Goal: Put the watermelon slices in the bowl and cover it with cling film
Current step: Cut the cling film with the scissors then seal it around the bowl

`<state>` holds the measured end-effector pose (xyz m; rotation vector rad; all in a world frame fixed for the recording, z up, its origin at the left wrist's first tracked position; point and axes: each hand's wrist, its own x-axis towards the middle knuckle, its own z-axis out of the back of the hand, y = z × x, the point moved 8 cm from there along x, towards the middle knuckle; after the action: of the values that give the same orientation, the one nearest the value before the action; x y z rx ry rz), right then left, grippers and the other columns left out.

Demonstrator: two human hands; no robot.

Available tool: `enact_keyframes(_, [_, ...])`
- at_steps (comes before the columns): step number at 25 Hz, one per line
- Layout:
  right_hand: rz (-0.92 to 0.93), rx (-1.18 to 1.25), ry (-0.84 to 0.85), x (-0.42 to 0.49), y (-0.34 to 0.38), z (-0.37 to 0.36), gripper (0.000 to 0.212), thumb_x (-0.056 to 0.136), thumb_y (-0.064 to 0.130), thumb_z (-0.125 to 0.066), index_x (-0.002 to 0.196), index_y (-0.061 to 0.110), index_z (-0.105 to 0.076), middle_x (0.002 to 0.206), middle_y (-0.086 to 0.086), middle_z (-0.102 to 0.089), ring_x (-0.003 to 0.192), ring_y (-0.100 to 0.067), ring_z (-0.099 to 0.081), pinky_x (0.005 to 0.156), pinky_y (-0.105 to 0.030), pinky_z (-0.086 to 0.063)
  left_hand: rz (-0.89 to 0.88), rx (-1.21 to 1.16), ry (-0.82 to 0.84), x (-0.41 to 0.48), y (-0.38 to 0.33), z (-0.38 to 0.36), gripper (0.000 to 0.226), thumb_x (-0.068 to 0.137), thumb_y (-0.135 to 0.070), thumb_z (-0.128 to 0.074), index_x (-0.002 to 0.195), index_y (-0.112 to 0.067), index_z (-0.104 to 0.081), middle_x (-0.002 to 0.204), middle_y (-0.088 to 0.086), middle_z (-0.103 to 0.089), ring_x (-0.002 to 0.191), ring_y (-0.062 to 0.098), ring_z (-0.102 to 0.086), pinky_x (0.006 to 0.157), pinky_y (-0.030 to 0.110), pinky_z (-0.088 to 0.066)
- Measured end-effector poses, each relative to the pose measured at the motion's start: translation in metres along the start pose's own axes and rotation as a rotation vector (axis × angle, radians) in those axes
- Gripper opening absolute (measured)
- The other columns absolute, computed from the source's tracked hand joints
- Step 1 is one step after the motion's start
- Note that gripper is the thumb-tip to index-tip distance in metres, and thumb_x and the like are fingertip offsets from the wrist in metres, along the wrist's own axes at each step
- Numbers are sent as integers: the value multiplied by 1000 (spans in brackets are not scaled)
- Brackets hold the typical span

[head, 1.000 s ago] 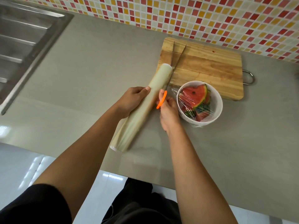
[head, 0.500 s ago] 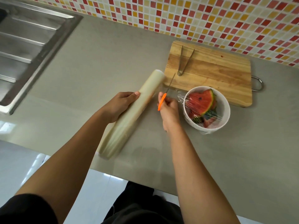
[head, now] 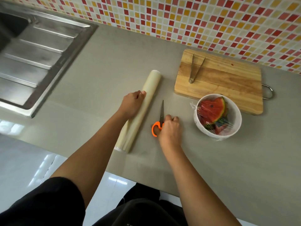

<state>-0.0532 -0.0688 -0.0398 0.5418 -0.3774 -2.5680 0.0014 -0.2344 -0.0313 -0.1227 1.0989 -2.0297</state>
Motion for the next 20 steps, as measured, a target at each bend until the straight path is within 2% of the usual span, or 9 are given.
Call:
enact_keyframes(2, [-44,101,37,2,-8,-7,42,80,29,-65,109,3,-50,118,-17,-50,105,-33,-53,81,-34,-41,-20,54,-12,-1,1,-6,43,102,-32,-32,66,-10,-35,75,23,-44,77,35,-39,66,36,-29])
enact_keyframes(4, [-30,174,57,-2,-8,-10,43,76,25,-66,109,2,-50,116,-18,-51,104,-34,-53,80,-34,-40,-23,79,-74,0,2,-4,40,103,-28,-31,66,-12,-32,89,34,-52,89,41,-47,74,38,-33])
enact_keyframes(7, [16,221,18,-7,-5,-4,47,76,27,-66,112,4,-47,115,-16,-49,101,-36,-54,79,-35,-42,-13,131,-175,2,4,5,31,103,-24,-30,78,-8,-40,96,30,-57,99,39,-50,83,39,-34])
enact_keyframes(9, [61,260,-103,-12,-6,16,48,76,30,-67,114,7,-49,112,-15,-51,98,-35,-55,78,-35,-40,-8,172,-186,2,8,4,32,103,-24,-27,85,-5,-46,96,28,-59,102,38,-50,87,40,-34])
enact_keyframes(11, [147,359,-306,-13,-13,50,42,80,34,-66,110,7,-55,101,-15,-56,89,-28,-54,77,-32,-37,8,127,-171,2,11,1,39,103,-26,-26,99,1,-53,102,27,-55,107,38,-48,90,38,-34])
enact_keyframes(14, [212,603,-610,-13,-48,109,31,87,32,-58,98,3,-58,88,-13,-60,79,-22,-54,76,-26,-41,69,68,-124,4,18,-2,46,103,-34,-23,123,-2,-48,113,24,-47,120,37,-41,94,32,-31])
enact_keyframes(17, [80,709,-887,-12,-112,150,26,92,22,-48,95,-3,-57,91,-18,-59,85,-24,-54,75,-6,-34,162,80,-70,4,26,-4,61,101,-44,-20,149,-7,-18,143,25,-37,136,38,-30,109,39,-23])
enact_keyframes(19, [-23,776,-909,3,-151,164,34,91,26,-43,100,-4,-56,101,-25,-58,92,-30,-55,71,-3,-31,194,101,-133,1,23,2,63,100,-45,-21,151,-8,-13,150,23,-29,138,38,-26,113,43,-19])
enact_keyframes(20, [-113,817,-856,18,-171,163,41,91,34,-40,104,-2,-55,107,-24,-59,96,-31,-56,72,-7,-32,155,114,-240,-2,14,11,61,101,-43,-22,150,-7,-18,148,23,-31,136,37,-28,112,42,-21])
